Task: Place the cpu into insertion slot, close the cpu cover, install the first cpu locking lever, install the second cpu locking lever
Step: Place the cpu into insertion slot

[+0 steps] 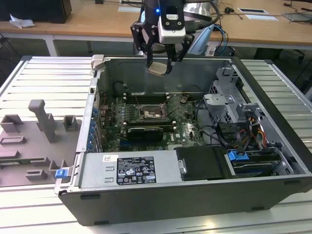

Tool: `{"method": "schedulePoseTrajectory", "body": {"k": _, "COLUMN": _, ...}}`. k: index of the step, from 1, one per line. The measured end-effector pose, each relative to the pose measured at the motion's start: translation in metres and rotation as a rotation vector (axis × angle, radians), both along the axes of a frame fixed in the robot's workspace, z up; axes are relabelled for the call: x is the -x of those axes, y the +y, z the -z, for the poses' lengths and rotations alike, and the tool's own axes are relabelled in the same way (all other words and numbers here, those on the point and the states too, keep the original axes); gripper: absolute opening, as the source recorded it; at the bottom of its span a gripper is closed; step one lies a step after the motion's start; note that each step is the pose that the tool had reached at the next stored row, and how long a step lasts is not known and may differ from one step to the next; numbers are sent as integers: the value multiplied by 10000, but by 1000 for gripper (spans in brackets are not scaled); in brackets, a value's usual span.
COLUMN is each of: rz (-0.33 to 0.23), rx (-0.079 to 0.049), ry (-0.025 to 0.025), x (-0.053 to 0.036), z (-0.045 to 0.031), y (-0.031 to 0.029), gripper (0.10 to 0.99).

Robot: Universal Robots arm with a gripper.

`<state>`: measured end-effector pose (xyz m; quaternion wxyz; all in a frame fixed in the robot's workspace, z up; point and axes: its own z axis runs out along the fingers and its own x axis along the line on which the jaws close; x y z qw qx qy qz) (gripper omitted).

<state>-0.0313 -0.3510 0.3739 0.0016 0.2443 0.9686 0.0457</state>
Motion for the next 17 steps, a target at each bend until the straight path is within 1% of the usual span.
{"method": "schedulePoseTrajectory", "body": {"k": 5, "rz": 717, "rx": 0, "ry": 0, "x": 0, "z": 7, "y": 0, "gripper": 541}}
{"method": "schedulePoseTrajectory", "body": {"k": 9, "rz": 1490, "rx": 1, "ry": 0, "x": 0, "z": 15, "y": 0, "gripper": 541}}
{"method": "schedulePoseTrajectory", "body": {"k": 12, "rz": 2347, "rx": 1, "ry": 0, "x": 0, "z": 25, "y": 0, "gripper": 541}}
{"method": "schedulePoseTrajectory", "body": {"k": 14, "rz": 2824, "rx": 4, "ry": 0, "x": 0, "z": 30, "y": 0, "gripper": 541}}
{"method": "schedulePoseTrajectory", "body": {"k": 17, "rz": 3209, "rx": 4, "ry": 0, "x": 0, "z": 34, "y": 0, "gripper": 541}}
